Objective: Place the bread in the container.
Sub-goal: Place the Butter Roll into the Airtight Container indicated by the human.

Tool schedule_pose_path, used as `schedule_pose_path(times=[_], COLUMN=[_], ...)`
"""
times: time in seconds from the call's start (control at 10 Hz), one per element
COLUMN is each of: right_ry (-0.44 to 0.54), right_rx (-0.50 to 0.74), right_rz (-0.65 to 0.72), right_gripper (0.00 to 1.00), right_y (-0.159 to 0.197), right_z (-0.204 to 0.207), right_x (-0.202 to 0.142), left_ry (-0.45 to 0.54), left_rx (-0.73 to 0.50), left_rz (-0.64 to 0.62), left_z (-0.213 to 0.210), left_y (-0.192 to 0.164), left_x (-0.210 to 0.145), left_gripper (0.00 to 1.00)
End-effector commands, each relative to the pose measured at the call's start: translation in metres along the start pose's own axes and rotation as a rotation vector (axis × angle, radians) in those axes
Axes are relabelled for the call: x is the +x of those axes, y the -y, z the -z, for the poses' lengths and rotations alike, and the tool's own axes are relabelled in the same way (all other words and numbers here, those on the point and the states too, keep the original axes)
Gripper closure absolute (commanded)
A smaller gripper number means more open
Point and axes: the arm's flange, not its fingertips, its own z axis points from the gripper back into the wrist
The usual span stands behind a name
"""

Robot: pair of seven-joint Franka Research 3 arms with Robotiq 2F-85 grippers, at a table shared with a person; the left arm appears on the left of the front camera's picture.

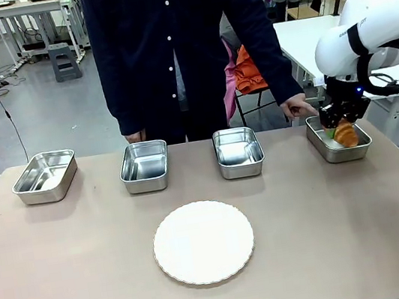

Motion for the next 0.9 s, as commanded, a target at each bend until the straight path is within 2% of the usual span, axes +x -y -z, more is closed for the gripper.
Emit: schedule_pose_path(times=[0.0, 0.1, 0.2, 0.8], right_ry=[0.025, 0.038, 0.031, 0.082], right_rx=[0.005, 0.004, 0.0, -0.025], right_rz=[0.028, 0.033, 0.036, 0.04], right_gripper=[0.49, 0.49, 0.0, 0.0], right_y=[0.003, 0.004, 0.005, 0.004], right_z=[0.004, 0.005, 0.007, -0.013], right_x=[0.007, 0.008, 0.009, 0.001], left_ry=[0.009, 0.009, 0.009, 0.009], left_rx=[-0.008, -0.008, -0.008, -0.008], left_rz=[0.004, 0.004, 0.004, 0.004], left_z=[-0.001, -0.001, -0.001, -0.001], left_y=[0.001, 0.001, 0.001, 0.001], left_x=[-0.001, -0.001, -0.001, -0.001], left_gripper=[0.0, 0.0, 0.0, 0.0])
